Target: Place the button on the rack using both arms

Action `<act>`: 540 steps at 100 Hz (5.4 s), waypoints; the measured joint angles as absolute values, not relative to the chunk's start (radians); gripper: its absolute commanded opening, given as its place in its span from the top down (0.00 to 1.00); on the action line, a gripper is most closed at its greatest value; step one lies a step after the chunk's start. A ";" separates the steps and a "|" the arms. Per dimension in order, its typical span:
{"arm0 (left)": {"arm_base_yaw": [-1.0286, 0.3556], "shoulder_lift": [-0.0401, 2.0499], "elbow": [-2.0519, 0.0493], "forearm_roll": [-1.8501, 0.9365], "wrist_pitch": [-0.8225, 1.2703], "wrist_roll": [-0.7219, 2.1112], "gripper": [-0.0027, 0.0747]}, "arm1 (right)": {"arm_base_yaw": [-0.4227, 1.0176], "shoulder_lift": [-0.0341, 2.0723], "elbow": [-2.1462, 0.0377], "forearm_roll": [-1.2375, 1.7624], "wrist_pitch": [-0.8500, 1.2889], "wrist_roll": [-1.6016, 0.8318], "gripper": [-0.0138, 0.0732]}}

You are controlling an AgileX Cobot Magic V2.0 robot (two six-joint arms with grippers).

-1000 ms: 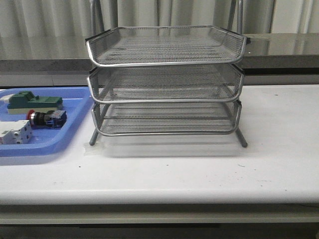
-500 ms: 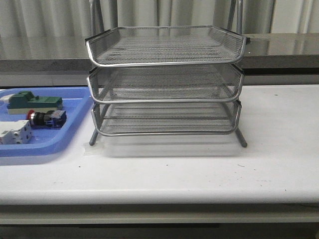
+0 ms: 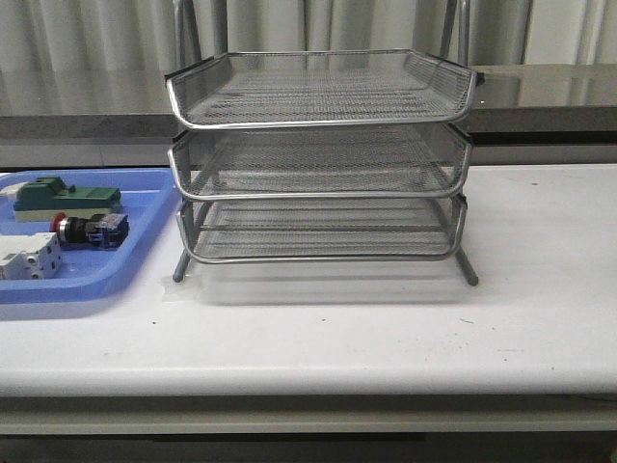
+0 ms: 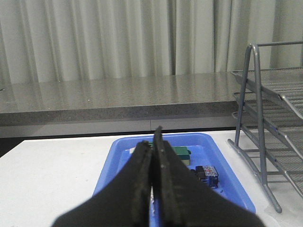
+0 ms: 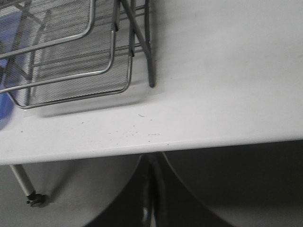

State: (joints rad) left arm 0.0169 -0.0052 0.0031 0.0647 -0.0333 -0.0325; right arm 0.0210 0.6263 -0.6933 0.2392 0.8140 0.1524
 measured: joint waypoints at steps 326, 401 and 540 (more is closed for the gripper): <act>0.017 -0.005 0.003 0.065 -0.033 -0.032 0.99 | 0.086 1.473 -0.425 1.838 0.656 -1.228 0.91; 0.017 -0.005 0.003 0.065 -0.033 -0.032 0.99 | 0.087 1.385 -0.365 1.761 0.617 -1.248 0.34; 0.017 -0.005 0.003 0.065 -0.033 -0.032 0.99 | 0.087 0.683 -0.849 -0.038 1.050 0.094 0.51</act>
